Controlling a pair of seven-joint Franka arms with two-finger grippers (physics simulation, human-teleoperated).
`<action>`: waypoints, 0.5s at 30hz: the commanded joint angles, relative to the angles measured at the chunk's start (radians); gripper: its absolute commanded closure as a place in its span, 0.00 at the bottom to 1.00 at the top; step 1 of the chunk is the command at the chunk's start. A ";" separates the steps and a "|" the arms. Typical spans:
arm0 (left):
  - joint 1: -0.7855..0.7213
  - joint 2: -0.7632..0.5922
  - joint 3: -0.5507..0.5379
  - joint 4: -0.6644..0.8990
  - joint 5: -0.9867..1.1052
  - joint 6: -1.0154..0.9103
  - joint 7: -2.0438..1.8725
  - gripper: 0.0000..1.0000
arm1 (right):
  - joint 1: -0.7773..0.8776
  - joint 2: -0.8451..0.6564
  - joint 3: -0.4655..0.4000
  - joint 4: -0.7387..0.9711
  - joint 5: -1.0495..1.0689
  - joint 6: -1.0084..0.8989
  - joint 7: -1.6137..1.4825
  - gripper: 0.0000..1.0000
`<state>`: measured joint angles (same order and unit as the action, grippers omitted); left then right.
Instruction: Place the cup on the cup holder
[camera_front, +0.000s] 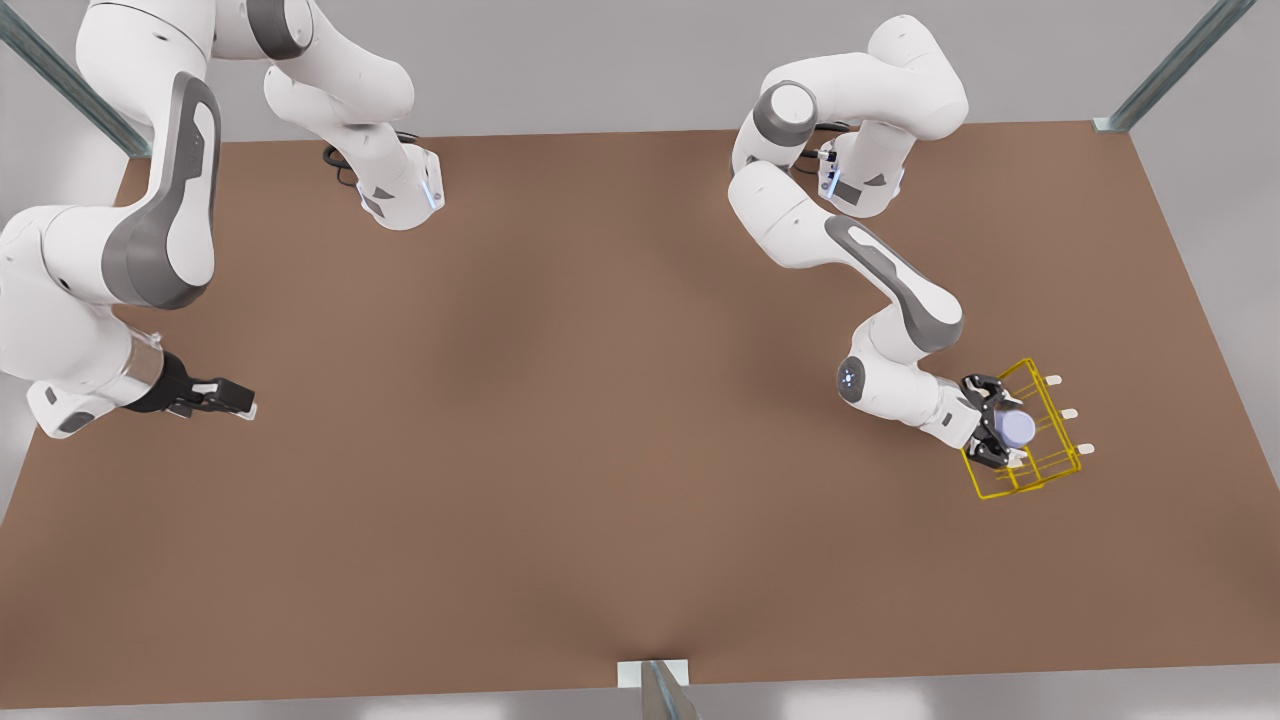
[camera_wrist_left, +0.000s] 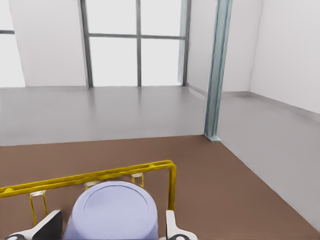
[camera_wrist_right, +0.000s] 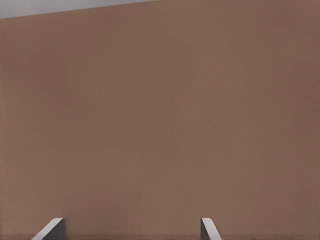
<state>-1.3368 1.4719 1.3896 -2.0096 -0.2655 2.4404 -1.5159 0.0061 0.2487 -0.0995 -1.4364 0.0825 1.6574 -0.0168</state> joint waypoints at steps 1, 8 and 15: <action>0.001 -0.001 0.000 0.000 -0.003 0.000 -0.046 0.00 | -0.001 0.000 0.000 0.001 0.002 -0.005 0.000 0.00; 0.007 -0.005 0.020 0.002 0.008 0.000 -0.015 0.00 | -0.002 0.001 0.000 0.001 0.005 -0.007 0.000 0.00; -0.021 -0.726 0.088 0.713 -0.009 -1.388 1.482 0.00 | 0.000 0.001 0.000 0.001 0.005 -0.007 0.001 0.00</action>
<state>-1.3812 0.8126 1.4774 -1.4293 -0.2473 1.8886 -1.2872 0.0061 0.2512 -0.0995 -1.4371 0.0865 1.6516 -0.0161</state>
